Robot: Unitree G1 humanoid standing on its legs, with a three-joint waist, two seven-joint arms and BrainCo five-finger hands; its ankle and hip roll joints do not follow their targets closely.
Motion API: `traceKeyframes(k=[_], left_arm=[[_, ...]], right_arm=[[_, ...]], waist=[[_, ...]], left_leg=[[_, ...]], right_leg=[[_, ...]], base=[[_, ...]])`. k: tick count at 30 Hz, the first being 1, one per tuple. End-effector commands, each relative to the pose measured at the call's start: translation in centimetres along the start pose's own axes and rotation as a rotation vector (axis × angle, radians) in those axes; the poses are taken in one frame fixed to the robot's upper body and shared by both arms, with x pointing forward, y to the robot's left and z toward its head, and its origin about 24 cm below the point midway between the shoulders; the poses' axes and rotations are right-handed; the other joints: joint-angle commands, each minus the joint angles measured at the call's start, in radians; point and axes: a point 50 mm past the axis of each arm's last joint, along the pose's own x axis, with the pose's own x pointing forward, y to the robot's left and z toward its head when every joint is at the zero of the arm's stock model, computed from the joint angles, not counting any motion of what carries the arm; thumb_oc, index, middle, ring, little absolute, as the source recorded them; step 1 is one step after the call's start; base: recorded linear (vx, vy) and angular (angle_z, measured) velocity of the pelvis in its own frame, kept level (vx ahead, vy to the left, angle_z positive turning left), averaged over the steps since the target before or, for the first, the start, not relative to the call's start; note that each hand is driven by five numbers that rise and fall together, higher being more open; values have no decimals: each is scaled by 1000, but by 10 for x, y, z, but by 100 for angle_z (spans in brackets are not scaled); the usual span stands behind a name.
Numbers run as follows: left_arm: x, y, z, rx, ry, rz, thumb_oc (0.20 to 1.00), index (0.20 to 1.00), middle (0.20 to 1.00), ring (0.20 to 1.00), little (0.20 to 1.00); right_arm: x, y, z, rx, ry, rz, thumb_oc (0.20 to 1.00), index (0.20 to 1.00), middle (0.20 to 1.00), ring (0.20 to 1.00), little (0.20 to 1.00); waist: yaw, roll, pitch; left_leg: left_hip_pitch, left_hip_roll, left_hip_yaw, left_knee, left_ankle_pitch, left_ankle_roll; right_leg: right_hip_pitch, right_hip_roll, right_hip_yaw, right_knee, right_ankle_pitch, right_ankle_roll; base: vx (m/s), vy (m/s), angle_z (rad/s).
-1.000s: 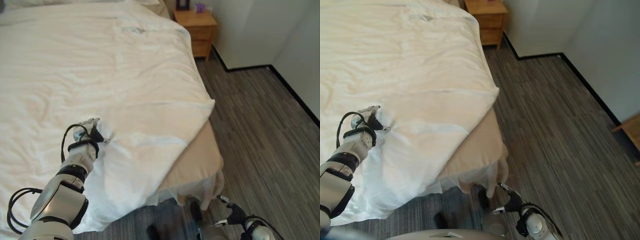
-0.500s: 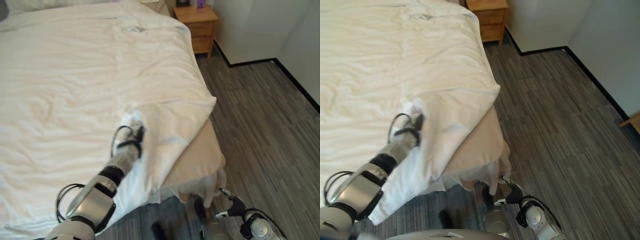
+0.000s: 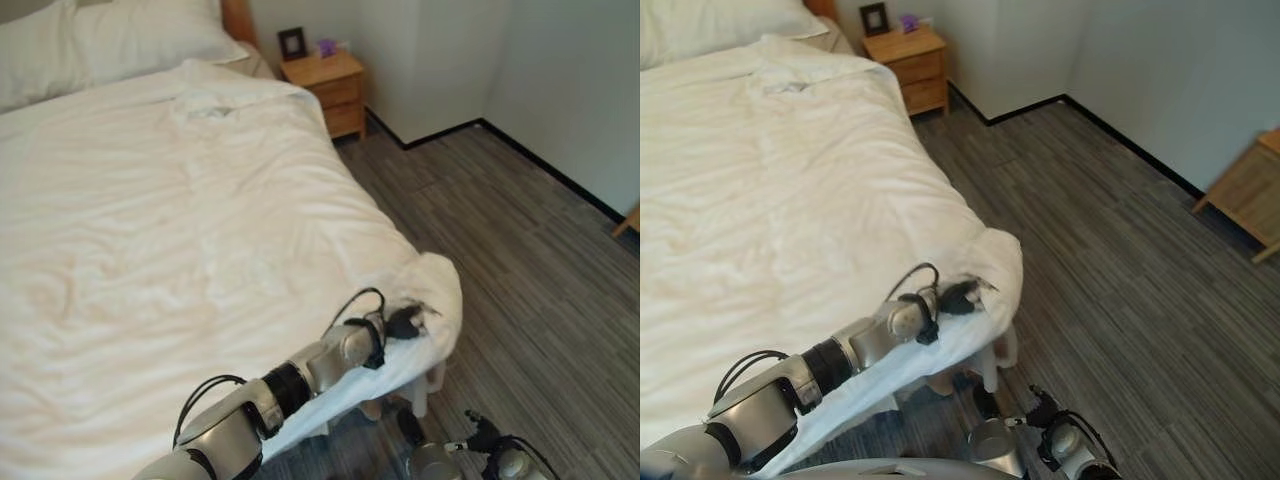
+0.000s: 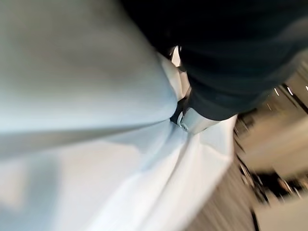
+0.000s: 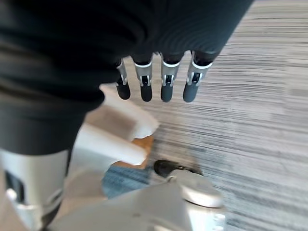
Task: Making the bed.
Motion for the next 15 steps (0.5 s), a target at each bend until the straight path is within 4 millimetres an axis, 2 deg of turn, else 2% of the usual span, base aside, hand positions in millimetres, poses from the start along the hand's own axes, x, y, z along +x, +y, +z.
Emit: traceKeyframes(k=[1,3,4,5,6,7,8,9,11,15], left_arm=[[21,-10,61,-264,-275,-18,200,200,200,200,200],[21,-32,59,-314,-257,-109,200,200,200,200,200],[22,-33,59,-315,-258,-111,200,200,200,200,200],[21,-54,60,-349,-254,-216,501,501,501,501,501],[20,-59,60,-348,-250,-247,937,937,937,937,937],[19,-65,58,-365,-242,-271,1000,1000,1000,1000,1000],[19,-65,58,-365,-242,-272,1000,1000,1000,1000,1000],[16,-76,59,-398,-246,-325,1000,1000,1000,1000,1000],[14,-78,59,-400,-254,-351,1000,1000,1000,1000,1000],[6,-83,65,-511,-296,-417,1000,1000,1000,1000,1000]], right_arm=[[-16,11,-62,-72,226,39,1000,1000,1000,1000,1000],[-18,6,-74,-49,290,21,1000,1000,1000,1000,1000],[-18,6,-74,-47,291,21,1000,1000,1000,1000,1000],[-21,-1,-85,-25,344,4,1000,1000,1000,1000,1000],[-22,-4,-89,-7,366,-7,1000,1000,1000,1000,1000],[-24,-7,-93,1,384,-18,1000,1000,1000,1000,1000],[-24,-7,-93,2,384,-18,1000,1000,1000,1000,1000],[-28,-10,-103,8,425,-28,1000,1000,1000,1000,1000],[-29,-10,-106,8,438,-29,1000,1000,1000,1000,1000],[-37,-11,-120,-6,487,-33,1000,1000,1000,1000,1000]], waist=[[-47,50,-29],[-58,55,-25],[-55,54,-24],[-70,56,-13],[-74,56,-6],[-77,56,-1],[-77,56,-2],[-79,53,5],[-79,52,4],[-66,40,11]], left_leg=[[24,41,-126,13,-28,20],[36,34,-118,17,-33,26],[38,33,-117,17,-34,27],[45,28,-116,28,-39,32],[43,27,-116,40,-45,33],[39,27,-117,51,-52,35],[37,27,-118,54,-53,35],[24,25,-125,69,-58,36],[18,25,-132,74,-61,37],[6,25,-167,86,-59,38]], right_leg=[[6,-18,27,21,82,41],[10,-16,43,24,79,39],[12,-16,44,24,79,39],[14,-15,56,27,78,38],[15,-14,61,28,75,36],[14,-14,64,30,72,35],[14,-14,64,30,72,35],[12,-15,62,40,72,35],[11,-18,55,46,65,34],[19,-25,22,82,41,27]], base=[[20,8,-41],[16,2,-33],[-9,20,-24],[-49,21,-19],[-78,29,-14],[-62,15,-11],[-87,16,-11],[-72,10,-6],[-36,5,0],[-46,2,13]])
